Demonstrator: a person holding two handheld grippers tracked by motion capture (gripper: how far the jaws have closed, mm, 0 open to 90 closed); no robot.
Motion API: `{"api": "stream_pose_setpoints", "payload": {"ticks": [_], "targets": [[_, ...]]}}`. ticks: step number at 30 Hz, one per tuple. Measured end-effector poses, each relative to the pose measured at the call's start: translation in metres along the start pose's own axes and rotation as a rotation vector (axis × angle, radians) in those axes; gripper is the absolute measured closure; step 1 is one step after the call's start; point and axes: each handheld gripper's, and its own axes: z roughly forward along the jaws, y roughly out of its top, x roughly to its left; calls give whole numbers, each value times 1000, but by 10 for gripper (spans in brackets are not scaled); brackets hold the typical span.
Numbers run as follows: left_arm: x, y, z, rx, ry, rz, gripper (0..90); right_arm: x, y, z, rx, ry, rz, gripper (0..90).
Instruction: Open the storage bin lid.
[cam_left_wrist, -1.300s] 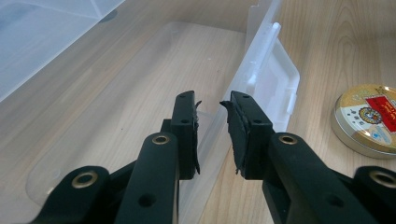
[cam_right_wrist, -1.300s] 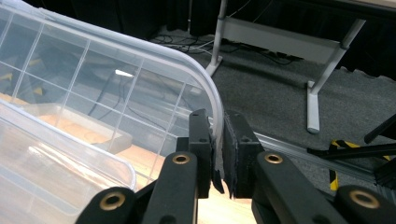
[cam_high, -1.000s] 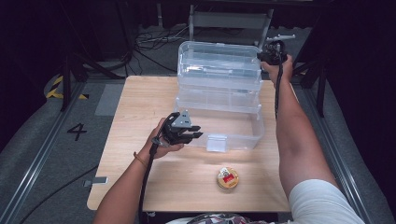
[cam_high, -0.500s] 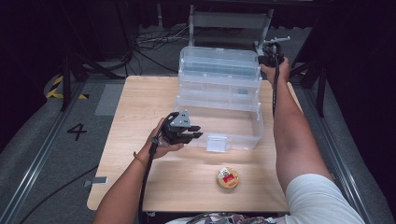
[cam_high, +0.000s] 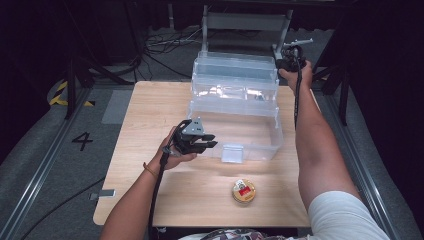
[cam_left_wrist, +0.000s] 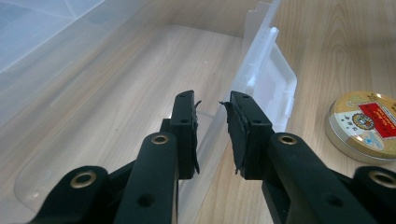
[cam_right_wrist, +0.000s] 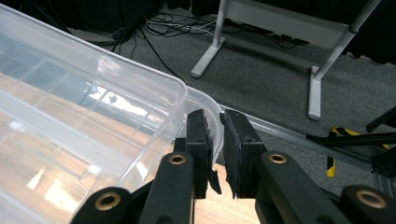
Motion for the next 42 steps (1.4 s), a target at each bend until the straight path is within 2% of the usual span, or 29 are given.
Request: {"api": "stream_pose_setpoints", "payload": {"ticks": [3,5,9,17,22,27,28,30,31,36,38,42], "targets": [[0,0,0,0,0,1,732,2,0,-3,20,-15,-17,807],[0,0,0,0,-3,1,733,2,-1,-8,1,-5,-12,806],[-1,0,0,-6,-2,-4,732,3,-4,-16,-5,3,-11,792],[-2,-1,0,-10,-1,0,735,3,-12,-40,-27,0,-10,768],[-2,0,1,-10,-2,-7,735,7,-20,-61,-36,12,-35,757],[-5,1,2,-10,2,3,737,11,-27,-78,-33,21,-58,735],[-6,2,3,-7,7,15,740,11,-30,-87,-36,29,-66,727],[-8,3,3,2,18,32,742,12,-31,-90,-37,32,-67,727],[-8,3,3,3,18,31,742,14,-34,-99,-47,40,-67,722],[-9,3,3,6,16,28,744,23,-41,-117,-44,44,-108,675],[-10,3,3,6,24,30,743,24,-43,-120,-45,44,-109,668],[-11,4,3,11,27,30,743,31,-55,-136,-54,81,-123,646]]}}
